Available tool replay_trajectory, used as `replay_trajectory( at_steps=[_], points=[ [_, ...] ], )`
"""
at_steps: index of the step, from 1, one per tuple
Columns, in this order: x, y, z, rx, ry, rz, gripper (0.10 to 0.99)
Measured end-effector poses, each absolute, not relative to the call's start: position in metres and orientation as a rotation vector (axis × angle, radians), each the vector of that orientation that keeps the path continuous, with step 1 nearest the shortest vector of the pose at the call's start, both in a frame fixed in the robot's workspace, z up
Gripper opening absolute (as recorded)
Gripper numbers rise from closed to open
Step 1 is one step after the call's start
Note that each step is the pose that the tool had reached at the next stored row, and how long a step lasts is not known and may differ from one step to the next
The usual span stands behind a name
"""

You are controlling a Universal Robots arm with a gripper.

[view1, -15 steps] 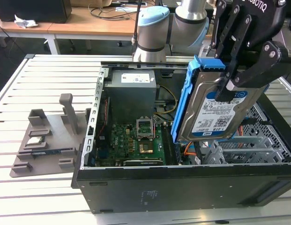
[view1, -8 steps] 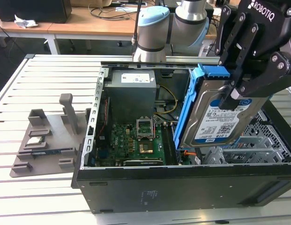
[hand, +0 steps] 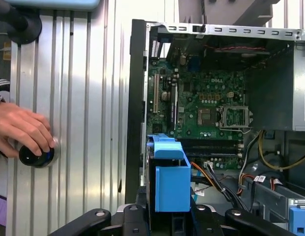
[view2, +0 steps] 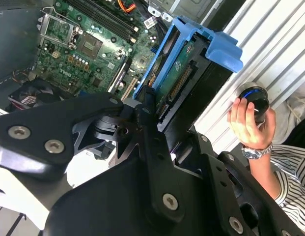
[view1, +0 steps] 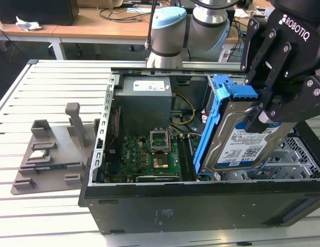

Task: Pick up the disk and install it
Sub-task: 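Pick up the disk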

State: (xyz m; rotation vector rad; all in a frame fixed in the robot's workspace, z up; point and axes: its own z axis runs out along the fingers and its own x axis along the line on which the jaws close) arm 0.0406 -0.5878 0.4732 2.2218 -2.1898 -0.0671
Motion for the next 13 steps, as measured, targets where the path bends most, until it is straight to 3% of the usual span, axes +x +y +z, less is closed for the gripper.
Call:
replay_trajectory(
  at_steps=[13],
  points=[
    [0.061,-0.591,0.466,2.222,-2.190,-0.067,0.361]
  ],
)
